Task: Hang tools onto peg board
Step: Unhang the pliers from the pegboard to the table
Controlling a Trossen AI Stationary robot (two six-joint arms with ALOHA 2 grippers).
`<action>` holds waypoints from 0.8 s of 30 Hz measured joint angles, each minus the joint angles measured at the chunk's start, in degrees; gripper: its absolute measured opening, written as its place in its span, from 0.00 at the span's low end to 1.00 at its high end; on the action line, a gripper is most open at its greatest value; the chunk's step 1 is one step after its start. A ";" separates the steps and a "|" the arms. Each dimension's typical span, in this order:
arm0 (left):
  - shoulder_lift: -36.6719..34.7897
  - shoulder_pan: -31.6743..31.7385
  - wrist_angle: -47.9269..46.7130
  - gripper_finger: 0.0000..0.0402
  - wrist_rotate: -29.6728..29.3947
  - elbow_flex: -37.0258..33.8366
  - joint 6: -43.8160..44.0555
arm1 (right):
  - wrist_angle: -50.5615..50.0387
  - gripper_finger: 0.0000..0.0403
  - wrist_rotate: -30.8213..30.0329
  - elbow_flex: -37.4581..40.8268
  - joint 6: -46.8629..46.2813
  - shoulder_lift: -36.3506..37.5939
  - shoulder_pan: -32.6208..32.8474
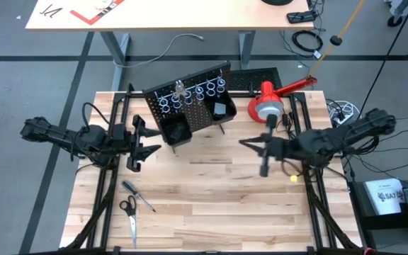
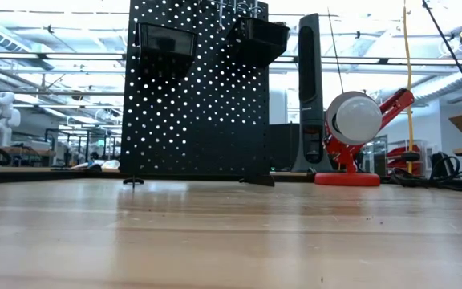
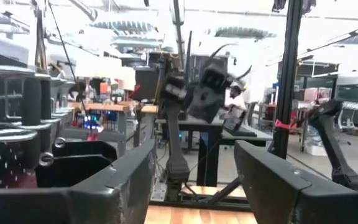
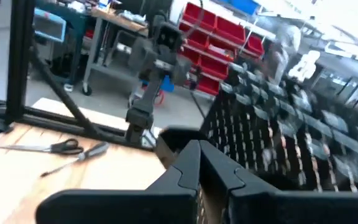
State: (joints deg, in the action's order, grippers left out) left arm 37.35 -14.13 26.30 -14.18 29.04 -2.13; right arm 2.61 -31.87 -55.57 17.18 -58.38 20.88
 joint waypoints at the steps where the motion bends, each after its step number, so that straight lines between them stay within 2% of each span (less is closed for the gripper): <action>1: -0.25 0.00 -0.34 0.54 -0.27 0.00 -0.19 | 0.82 0.00 -0.31 2.96 -1.60 2.90 0.01; 5: -2.05 0.00 -5.60 0.47 -2.88 0.00 -0.26 | 3.35 0.00 -1.30 14.89 -6.00 12.82 1.23; 10: -5.71 0.02 -13.14 0.34 -5.96 0.00 0.27 | 5.49 0.00 -1.10 25.69 -10.58 20.83 1.93; 19: -14.74 0.00 -25.75 0.05 -7.40 0.00 0.33 | 9.82 0.00 0.93 35.33 -11.37 26.21 2.49; 21: -16.43 0.00 -27.84 0.02 -7.41 0.00 0.81 | 11.28 0.00 1.91 36.93 -11.14 27.08 2.49; 24: -18.23 0.00 -29.27 0.03 -8.28 0.00 1.71 | 14.34 0.00 1.95 39.35 -11.10 28.47 2.49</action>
State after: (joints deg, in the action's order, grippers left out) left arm 19.12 -14.13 -2.98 -22.45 29.04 -0.43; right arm 16.95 -29.92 -16.22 6.08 -29.91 23.38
